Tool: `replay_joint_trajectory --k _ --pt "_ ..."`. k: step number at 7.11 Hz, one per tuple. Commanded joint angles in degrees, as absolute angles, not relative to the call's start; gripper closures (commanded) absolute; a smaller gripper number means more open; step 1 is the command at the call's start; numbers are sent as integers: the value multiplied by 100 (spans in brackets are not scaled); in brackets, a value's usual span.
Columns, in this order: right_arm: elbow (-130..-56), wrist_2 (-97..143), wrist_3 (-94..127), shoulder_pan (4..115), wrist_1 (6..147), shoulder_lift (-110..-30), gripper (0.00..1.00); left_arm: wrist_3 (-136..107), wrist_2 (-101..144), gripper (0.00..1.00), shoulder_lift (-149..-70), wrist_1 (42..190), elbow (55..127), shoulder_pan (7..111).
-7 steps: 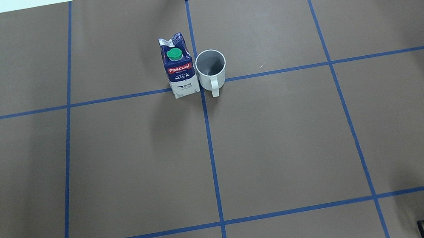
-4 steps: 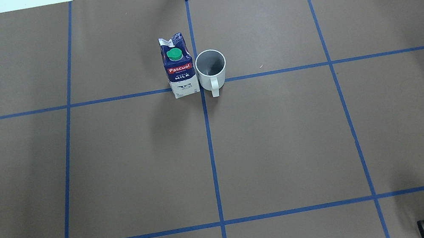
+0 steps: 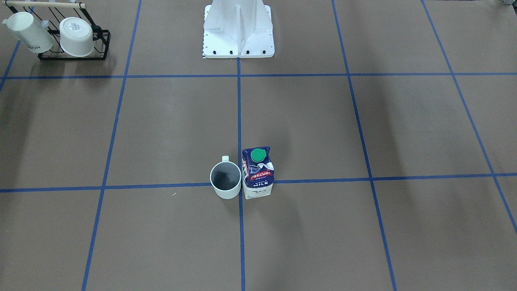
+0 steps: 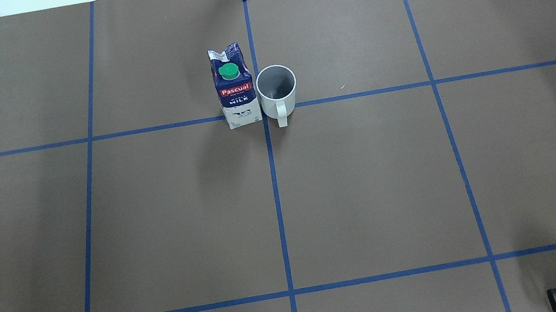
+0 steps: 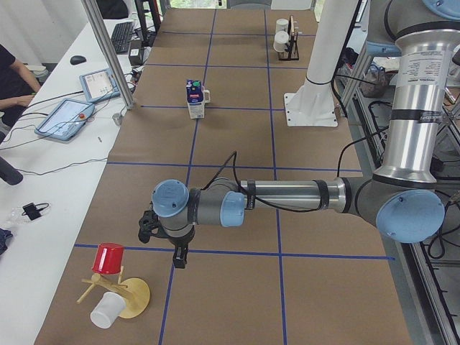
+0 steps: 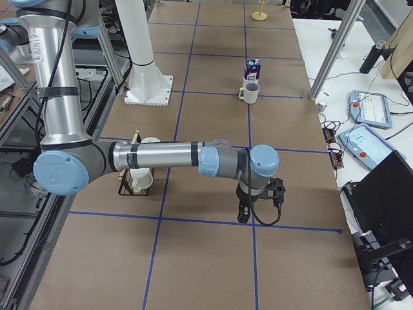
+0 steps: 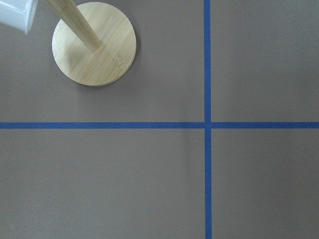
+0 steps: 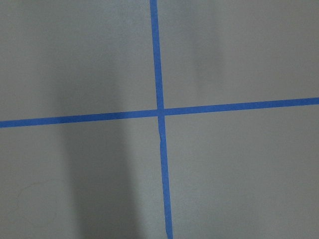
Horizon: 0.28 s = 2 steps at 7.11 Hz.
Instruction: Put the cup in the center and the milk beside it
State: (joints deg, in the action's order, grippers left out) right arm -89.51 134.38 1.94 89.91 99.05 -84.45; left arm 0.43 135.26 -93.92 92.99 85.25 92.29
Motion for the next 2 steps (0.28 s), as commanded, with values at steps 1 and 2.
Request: replay_joint_trajectory --k 1,2 --pt "-8974 13438 211 8991 9897 -8446 0 44 13526 2 -9396 9290 8525 9229" --pt "-8982 13438 202 8991 9905 -8438 0 44 13526 2 -9396 9290 8534 9229"
